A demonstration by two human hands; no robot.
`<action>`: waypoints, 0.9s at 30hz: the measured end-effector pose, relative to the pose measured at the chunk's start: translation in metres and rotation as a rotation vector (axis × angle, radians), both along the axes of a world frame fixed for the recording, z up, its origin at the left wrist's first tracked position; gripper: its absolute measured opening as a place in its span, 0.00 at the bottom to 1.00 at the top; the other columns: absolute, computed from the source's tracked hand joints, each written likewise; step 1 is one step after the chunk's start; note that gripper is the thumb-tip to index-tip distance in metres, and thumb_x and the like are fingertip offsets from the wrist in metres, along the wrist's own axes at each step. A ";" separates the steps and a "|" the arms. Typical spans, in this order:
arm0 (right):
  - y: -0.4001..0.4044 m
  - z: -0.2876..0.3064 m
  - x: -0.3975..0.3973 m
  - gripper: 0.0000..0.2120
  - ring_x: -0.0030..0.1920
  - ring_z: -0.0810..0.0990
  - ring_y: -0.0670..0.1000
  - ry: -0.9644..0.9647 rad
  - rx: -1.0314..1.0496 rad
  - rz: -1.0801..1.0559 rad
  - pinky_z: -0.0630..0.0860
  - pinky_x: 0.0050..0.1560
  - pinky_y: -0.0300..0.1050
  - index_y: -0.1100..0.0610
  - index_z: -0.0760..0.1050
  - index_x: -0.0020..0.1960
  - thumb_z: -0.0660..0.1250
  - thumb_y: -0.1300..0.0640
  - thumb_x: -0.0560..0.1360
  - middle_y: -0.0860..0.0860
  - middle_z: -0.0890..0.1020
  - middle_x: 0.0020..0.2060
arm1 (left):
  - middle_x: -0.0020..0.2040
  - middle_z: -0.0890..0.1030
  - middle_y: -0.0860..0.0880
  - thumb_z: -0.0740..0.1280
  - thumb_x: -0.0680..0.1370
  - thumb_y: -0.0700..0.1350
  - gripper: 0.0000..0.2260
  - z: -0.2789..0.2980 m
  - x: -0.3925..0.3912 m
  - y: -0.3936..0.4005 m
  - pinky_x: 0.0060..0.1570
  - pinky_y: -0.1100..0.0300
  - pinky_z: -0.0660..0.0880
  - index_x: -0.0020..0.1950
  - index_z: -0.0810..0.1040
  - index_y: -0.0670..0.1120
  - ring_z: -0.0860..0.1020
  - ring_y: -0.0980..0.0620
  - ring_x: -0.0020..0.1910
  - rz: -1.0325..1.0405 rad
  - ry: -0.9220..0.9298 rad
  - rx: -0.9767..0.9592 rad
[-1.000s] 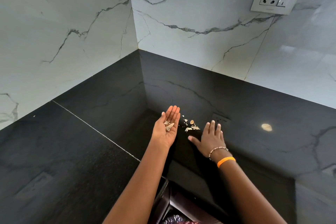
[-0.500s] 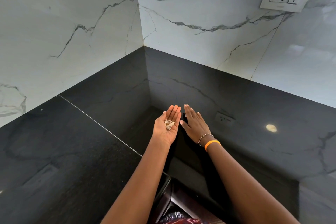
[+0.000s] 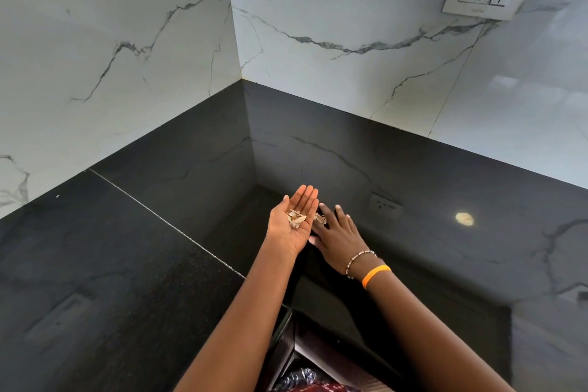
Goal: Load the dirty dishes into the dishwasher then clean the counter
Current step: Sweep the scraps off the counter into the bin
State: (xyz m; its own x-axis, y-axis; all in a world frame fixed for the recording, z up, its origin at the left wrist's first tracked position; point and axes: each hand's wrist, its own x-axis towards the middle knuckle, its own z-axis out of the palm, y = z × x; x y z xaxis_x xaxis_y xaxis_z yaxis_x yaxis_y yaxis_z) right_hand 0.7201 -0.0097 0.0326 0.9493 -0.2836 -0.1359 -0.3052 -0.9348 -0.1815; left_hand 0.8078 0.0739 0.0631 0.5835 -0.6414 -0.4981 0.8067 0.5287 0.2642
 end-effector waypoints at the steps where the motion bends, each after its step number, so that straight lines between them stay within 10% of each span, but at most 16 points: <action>1: 0.005 -0.002 -0.003 0.24 0.75 0.43 0.59 0.016 -0.031 0.008 0.47 0.74 0.54 0.50 0.49 0.76 0.51 0.49 0.81 0.53 0.47 0.76 | 0.43 0.84 0.39 0.51 0.83 0.46 0.20 0.000 0.000 0.000 0.42 0.53 0.80 0.50 0.78 0.35 0.84 0.44 0.40 -0.005 -0.003 0.005; 15: -0.003 0.006 -0.016 0.20 0.68 0.64 0.53 -0.119 -0.138 0.152 0.72 0.60 0.46 0.59 0.61 0.72 0.54 0.61 0.80 0.53 0.66 0.70 | 0.44 0.84 0.40 0.52 0.83 0.46 0.19 0.002 -0.003 0.004 0.47 0.53 0.79 0.51 0.79 0.36 0.84 0.45 0.43 -0.015 -0.020 0.008; 21: -0.004 0.005 -0.009 0.09 0.42 0.79 0.52 -0.250 -0.191 0.102 0.77 0.35 0.40 0.60 0.80 0.46 0.75 0.62 0.66 0.54 0.81 0.43 | 0.43 0.84 0.40 0.50 0.83 0.46 0.20 0.005 -0.004 0.004 0.52 0.52 0.76 0.51 0.78 0.36 0.81 0.45 0.48 -0.016 -0.024 0.014; 27: 0.000 0.019 0.009 0.11 0.55 0.76 0.56 -0.200 -0.039 -0.098 0.73 0.53 0.45 0.60 0.76 0.56 0.59 0.64 0.76 0.55 0.78 0.53 | 0.41 0.84 0.40 0.50 0.83 0.46 0.21 0.007 -0.006 0.002 0.49 0.52 0.76 0.50 0.78 0.36 0.80 0.45 0.51 -0.046 -0.023 0.029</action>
State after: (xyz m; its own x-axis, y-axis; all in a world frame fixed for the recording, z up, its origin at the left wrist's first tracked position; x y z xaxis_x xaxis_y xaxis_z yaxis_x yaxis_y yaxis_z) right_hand 0.7287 -0.0092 0.0521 0.9240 -0.3767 0.0654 -0.3561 -0.9102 -0.2114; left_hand 0.8017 0.0761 0.0701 0.5652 -0.6530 -0.5040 0.8235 0.4831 0.2975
